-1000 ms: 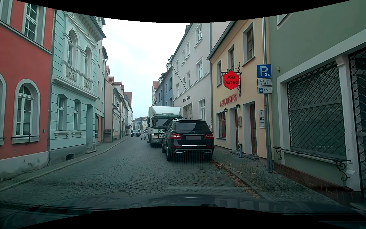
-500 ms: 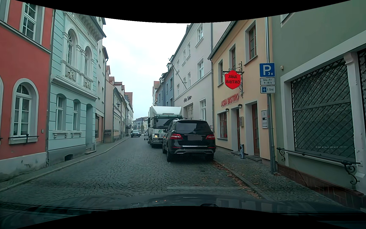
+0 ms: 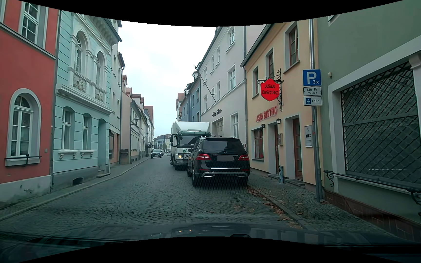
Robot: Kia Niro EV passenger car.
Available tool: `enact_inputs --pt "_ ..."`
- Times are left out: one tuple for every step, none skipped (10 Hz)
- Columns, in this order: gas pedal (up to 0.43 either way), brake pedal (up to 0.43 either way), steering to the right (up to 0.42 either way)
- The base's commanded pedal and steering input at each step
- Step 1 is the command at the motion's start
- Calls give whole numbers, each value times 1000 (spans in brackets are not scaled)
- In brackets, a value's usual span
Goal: Follow the waypoints while adhering to traffic rules and regulations
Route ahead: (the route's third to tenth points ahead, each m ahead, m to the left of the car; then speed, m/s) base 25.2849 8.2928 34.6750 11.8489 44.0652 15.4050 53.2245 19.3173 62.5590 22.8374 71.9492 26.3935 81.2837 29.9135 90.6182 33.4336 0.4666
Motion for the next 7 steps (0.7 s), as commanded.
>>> enact_inputs --pt "0 140 -91" --pt "0 146 -90" --pt "0 146 -89" --pt "0 152 -89" --pt "0 152 -89" --pt "0 152 -89" --pt "0 152 -89"
